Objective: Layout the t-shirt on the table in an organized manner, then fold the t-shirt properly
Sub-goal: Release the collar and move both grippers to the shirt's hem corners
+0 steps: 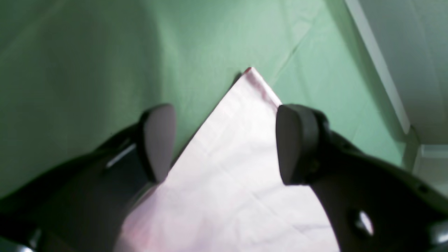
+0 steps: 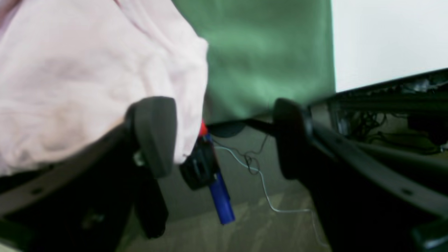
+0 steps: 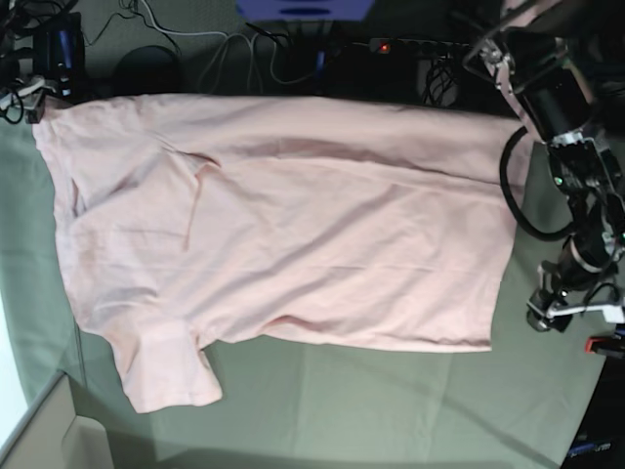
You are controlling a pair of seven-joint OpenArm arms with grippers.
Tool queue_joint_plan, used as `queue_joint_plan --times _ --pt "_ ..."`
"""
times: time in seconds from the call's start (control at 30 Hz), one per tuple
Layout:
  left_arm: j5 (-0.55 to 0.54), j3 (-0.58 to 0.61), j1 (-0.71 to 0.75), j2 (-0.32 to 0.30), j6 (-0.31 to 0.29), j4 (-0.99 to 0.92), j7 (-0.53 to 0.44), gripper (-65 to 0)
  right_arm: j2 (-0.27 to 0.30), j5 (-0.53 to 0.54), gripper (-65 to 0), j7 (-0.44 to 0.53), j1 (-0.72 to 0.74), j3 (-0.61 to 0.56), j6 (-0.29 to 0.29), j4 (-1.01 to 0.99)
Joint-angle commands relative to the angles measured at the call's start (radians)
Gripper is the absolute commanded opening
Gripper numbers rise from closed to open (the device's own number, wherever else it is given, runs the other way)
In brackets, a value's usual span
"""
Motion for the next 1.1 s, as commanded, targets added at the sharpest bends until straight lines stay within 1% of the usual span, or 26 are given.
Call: queue_joint_plan --times 0.0,0.07,0.13,0.23,0.27,0.33,0.4,0.53,0.67,0.77,0.9,0.97,1.07 --pt "-0.012 0.002 -0.046 -0.012 -0.008 -0.009 -0.013 -21.6 0.022 0.017 -19.9 0.026 0.008 0.004 -0.004 0.017" --pt "-0.001 0.002 -0.086 -0.012 -0.008 -0.072 -0.016 -21.6 0.030 0.017 -19.7 0.023 0.041 0.006 -0.004 0.023" --pt "0.054 0.006 -0.132 -0.011 -0.009 -0.136 -0.055 -21.6 0.042 0.017 -19.7 0.023 0.061 0.006 -0.004 0.023" --pt "0.154 0.091 -0.180 -0.011 -0.012 -0.243 -0.179 -21.6 0.051 0.016 -19.7 0.023 0.097 0.006 -0.004 0.020" --pt "0.179 0.126 -0.193 -0.011 -0.012 -0.282 -0.231 -21.6 0.064 0.014 -19.7 0.023 0.107 0.006 -0.004 0.014" --pt "0.212 0.178 -0.216 -0.012 -0.008 -0.372 -0.320 -21.6 0.070 -0.013 -19.7 0.023 0.143 0.000 -0.004 -0.006" --pt "0.242 0.229 -0.255 -0.014 -0.008 -0.478 -0.401 -21.6 0.073 -0.076 -19.7 0.023 0.209 0.003 -0.004 -0.037" --pt "0.292 0.307 -0.318 -0.031 -0.011 -0.681 -0.533 -21.6 0.073 -0.208 -19.7 0.023 0.338 0.000 -0.004 -0.098" --pt "0.300 0.387 -0.341 -0.046 -0.014 -0.814 -0.653 -21.6 0.073 -0.322 -19.7 0.026 0.451 -0.002 -0.004 -0.166" --pt "0.300 0.474 -0.341 -0.050 -0.015 -0.865 -0.731 -21.6 0.073 -0.411 -19.7 0.031 0.540 0.001 -0.004 -0.238" --pt "0.292 0.575 -0.336 -0.050 -0.015 -0.888 -0.788 -21.6 0.078 -0.490 -19.7 0.033 0.631 0.003 -0.004 -0.328" --pt "0.294 0.597 -0.333 -0.050 -0.015 -0.888 -0.796 -21.6 0.082 -0.521 -19.7 0.034 0.664 0.000 -0.004 -0.361" --pt "0.298 0.605 -0.327 -0.049 -0.015 -0.896 -0.796 -21.6 0.081 -0.540 -19.7 0.036 0.710 -0.002 -0.004 -0.422"
